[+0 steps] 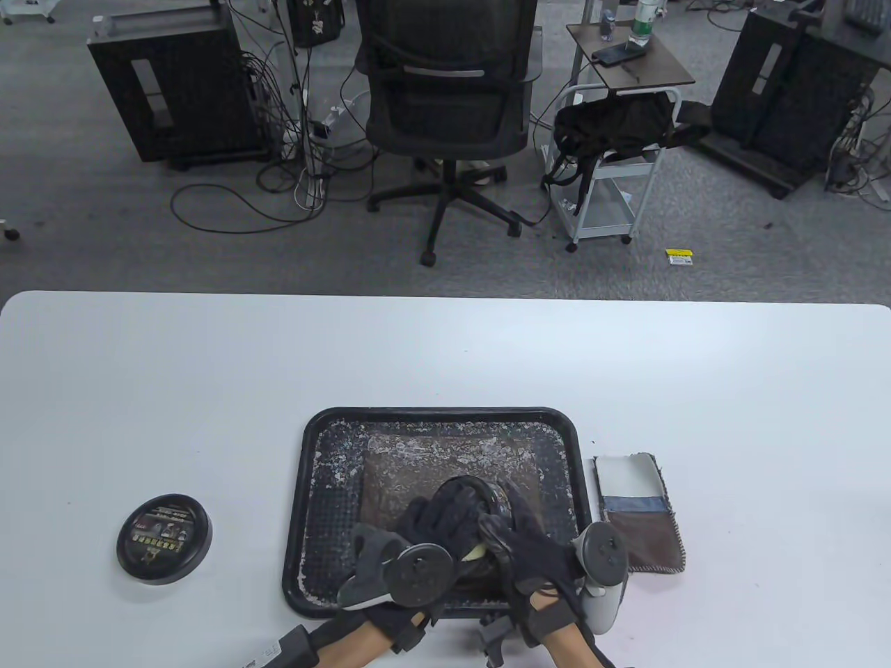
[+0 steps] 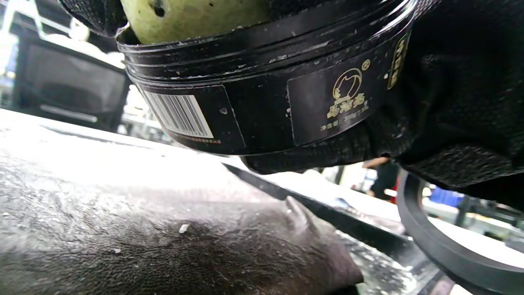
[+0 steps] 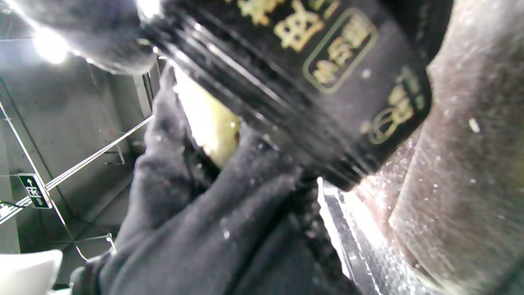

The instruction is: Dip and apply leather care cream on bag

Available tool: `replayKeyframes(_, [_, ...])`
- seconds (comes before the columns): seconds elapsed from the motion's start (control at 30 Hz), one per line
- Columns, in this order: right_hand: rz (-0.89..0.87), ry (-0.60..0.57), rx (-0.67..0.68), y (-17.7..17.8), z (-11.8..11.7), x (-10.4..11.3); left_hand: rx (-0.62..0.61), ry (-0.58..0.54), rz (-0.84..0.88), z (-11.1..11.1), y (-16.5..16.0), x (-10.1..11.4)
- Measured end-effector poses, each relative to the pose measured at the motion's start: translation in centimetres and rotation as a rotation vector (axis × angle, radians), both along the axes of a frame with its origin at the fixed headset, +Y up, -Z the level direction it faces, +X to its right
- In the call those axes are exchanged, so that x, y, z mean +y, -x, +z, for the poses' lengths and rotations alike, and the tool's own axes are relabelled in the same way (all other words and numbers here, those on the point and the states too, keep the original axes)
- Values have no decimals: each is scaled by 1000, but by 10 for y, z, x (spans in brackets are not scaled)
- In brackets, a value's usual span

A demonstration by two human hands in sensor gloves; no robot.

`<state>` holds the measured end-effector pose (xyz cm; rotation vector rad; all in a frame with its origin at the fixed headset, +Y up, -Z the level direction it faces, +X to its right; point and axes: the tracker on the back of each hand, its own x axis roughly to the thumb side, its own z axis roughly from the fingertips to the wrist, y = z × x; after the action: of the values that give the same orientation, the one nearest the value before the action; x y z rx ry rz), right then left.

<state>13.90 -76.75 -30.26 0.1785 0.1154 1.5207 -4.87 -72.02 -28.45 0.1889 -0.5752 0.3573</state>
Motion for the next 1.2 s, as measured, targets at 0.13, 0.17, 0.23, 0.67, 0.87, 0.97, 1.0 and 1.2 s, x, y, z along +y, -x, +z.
replayKeyframes(0.13, [31,-17,-4,4,1,3,71,-17,-17,2,-3,2])
replayKeyframes(0.17, [40,-15,-9,4,2,4,83,-8,-20,1,-4,2])
replayKeyframes(0.23, [53,-16,-24,3,1,3,72,10,-2,0,-4,0])
replayKeyframes(0.67, [17,-4,-1,2,-1,2,-16,-3,13,2,2,-2])
replayKeyframes(0.87, [27,5,-11,5,2,3,26,14,61,-1,1,-4])
replayKeyframes(0.97, [30,2,-19,3,2,3,-33,49,84,-5,6,-4])
replayKeyframes(1.0, [26,-3,-13,1,0,4,-70,56,99,-5,7,-4])
replayKeyframes(1.2, [27,8,-10,0,-2,3,-81,21,8,-1,5,-5])
